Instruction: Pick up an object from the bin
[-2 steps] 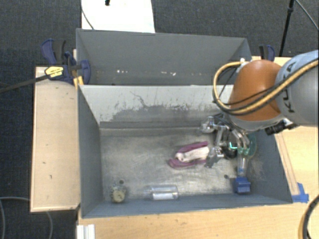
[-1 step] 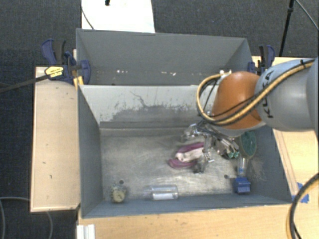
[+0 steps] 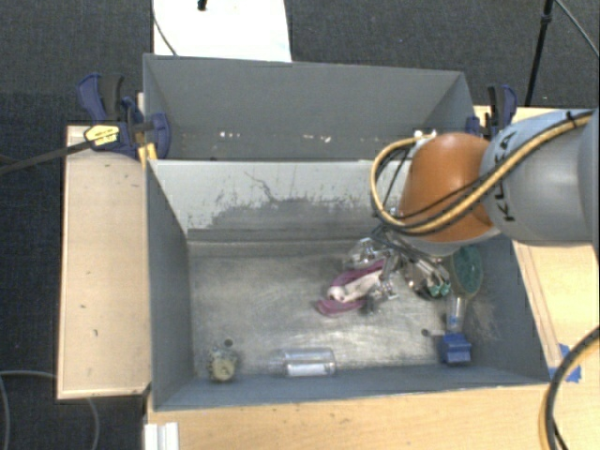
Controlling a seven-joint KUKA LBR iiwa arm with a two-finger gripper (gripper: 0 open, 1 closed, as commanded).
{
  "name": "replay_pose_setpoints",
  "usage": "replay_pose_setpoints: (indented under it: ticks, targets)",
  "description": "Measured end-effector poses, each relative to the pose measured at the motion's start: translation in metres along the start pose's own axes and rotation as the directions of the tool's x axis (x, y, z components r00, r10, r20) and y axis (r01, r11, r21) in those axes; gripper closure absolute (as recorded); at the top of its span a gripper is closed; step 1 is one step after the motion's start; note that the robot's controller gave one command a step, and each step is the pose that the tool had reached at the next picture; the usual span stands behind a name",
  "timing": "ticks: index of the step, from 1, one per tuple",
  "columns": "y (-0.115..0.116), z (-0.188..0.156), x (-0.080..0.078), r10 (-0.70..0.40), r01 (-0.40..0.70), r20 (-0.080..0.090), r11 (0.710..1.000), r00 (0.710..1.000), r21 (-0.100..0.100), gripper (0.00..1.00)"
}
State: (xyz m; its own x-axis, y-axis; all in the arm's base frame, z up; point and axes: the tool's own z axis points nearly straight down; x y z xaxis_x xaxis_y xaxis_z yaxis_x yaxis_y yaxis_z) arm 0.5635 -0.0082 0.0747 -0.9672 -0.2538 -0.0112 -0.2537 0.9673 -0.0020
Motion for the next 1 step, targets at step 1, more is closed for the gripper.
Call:
replay_pose_setpoints:
  ticks: [1]
  targets:
    - [-0.0602,-0.1343,-0.0025,-0.378,0.378,-0.004,0.926,0.926,0.0,1.0]
